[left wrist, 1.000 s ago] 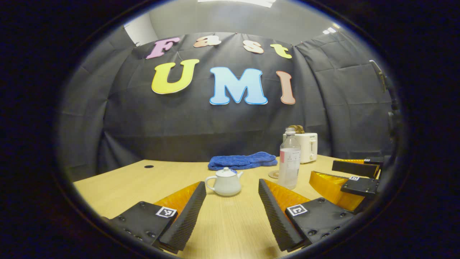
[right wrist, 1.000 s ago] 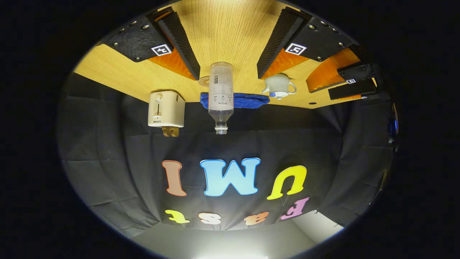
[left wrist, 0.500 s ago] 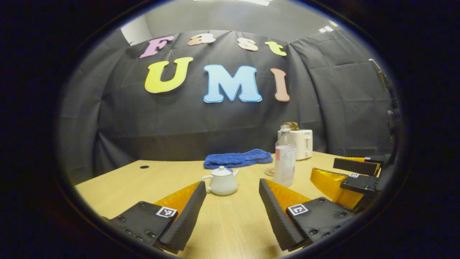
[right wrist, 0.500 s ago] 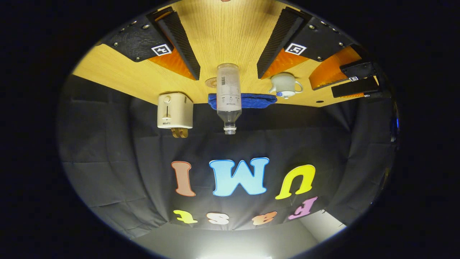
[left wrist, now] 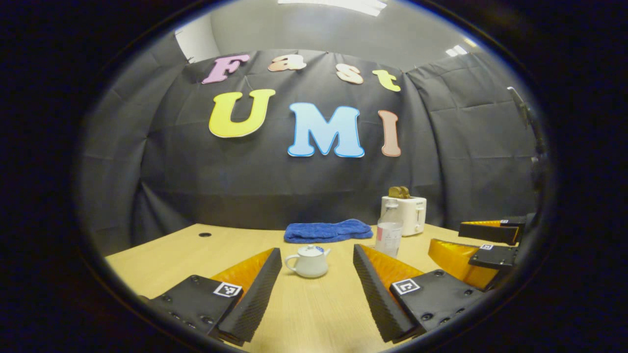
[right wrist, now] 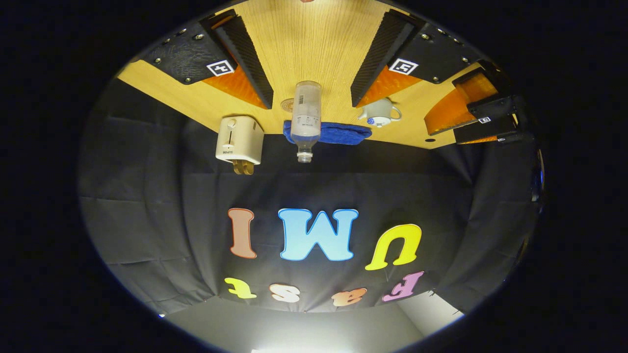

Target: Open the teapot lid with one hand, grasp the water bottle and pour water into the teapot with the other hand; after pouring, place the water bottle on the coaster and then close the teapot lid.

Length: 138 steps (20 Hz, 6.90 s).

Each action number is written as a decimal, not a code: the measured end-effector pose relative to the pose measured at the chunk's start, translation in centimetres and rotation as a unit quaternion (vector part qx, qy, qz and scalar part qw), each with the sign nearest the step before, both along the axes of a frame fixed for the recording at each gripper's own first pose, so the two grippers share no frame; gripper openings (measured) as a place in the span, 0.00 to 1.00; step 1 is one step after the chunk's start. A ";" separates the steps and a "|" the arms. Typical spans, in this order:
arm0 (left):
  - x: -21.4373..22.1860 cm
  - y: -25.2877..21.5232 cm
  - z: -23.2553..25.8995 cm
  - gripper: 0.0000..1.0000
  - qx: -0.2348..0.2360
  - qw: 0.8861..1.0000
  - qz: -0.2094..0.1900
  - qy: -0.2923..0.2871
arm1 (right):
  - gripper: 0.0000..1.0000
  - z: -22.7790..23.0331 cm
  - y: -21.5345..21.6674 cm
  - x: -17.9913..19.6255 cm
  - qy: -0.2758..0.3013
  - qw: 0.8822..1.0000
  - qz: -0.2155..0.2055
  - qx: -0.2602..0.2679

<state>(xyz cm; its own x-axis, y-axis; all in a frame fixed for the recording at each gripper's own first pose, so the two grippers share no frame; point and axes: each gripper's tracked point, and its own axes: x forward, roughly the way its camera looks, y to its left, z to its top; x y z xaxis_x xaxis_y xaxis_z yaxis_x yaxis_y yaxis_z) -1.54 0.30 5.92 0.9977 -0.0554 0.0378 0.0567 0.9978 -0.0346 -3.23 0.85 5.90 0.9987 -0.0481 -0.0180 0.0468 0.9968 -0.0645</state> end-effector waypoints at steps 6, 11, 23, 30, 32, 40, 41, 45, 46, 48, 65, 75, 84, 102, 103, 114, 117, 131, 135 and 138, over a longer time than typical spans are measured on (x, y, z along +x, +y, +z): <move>0.0 0.6 0.9 0.99 -0.020 1.000 0.008 0.001 | 0.98 1.3 -0.2 0.7 -0.017 1.000 -0.005 -0.017; 0.9 0.5 0.7 0.96 -0.024 1.000 0.010 0.007 | 0.99 0.7 0.0 2.1 -0.019 1.000 0.005 -0.019; 3.4 0.4 -0.1 0.96 -0.017 0.999 0.016 0.030 | 0.99 -1.7 -0.8 6.1 0.005 1.000 0.009 -0.001; 4.1 -0.4 0.2 0.96 -0.017 0.999 0.013 0.031 | 0.99 -2.3 -1.3 6.9 0.015 1.000 0.013 0.006; 4.3 -0.5 0.0 0.96 -0.018 0.999 0.011 0.033 | 0.99 -2.1 -1.5 7.0 0.010 1.000 0.011 0.009; 3.9 0.4 -0.2 0.96 -0.011 0.999 0.015 0.032 | 0.99 -0.3 -1.3 6.7 -0.011 1.000 0.017 0.004; 3.8 0.6 -0.2 0.96 -0.012 0.999 0.018 0.032 | 0.99 0.0 -1.5 6.7 -0.014 1.000 0.013 -0.004; 3.8 1.2 0.0 0.96 -0.024 0.999 0.018 0.033 | 0.99 1.5 -1.0 6.9 -0.025 0.999 0.012 -0.024; 4.0 1.1 0.1 0.96 -0.027 0.999 0.014 0.035 | 0.99 1.8 -0.9 6.9 -0.029 0.999 0.012 -0.026; 3.9 1.0 0.4 0.96 -0.025 0.999 0.012 0.032 | 0.98 2.0 -0.9 7.1 -0.033 0.999 0.009 -0.030; 12.6 -0.2 -4.4 0.96 -0.019 0.996 -0.033 0.080 | 0.99 -2.3 -1.2 12.0 0.039 0.999 0.024 -0.001; 19.2 -1.2 -7.4 0.96 -0.003 0.991 -0.068 0.114 | 0.99 -5.3 -2.2 15.7 0.101 0.995 0.010 0.020; 22.2 -2.5 -7.9 0.80 0.023 0.990 -0.084 0.111 | 0.99 -8.0 -1.9 18.0 0.137 0.990 0.008 0.044; 22.6 -0.6 -7.6 0.15 -0.002 0.994 -0.048 0.100 | 0.78 -9.2 -1.6 18.2 0.150 0.988 0.014 0.031; 22.5 -0.6 -7.7 0.15 -0.003 0.994 -0.048 0.102 | 0.77 -9.2 -1.6 18.2 0.150 0.988 0.015 0.030; 21.6 0.4 -5.3 0.15 -0.050 0.996 -0.046 0.063 | 0.76 -8.5 -1.8 17.7 0.133 0.991 0.005 -0.028; 20.8 0.8 -4.8 0.15 -0.056 0.995 -0.051 0.060 | 0.76 -7.4 -2.3 17.3 0.123 0.988 -0.012 -0.088; 17.5 12.3 -5.0 0.15 -0.065 0.997 -0.003 0.033 | 0.76 -7.5 -2.8 16.9 0.182 0.900 -0.048 -0.392; 17.6 12.5 -5.3 0.15 -0.090 0.995 -0.014 0.026 | 0.76 -9.0 -1.6 18.1 0.208 0.868 -0.036 -0.449; 17.8 12.6 -5.8 0.15 -0.096 0.995 -0.016 0.031 | 0.76 -8.0 -0.5 19.1 0.191 0.840 -0.040 -0.505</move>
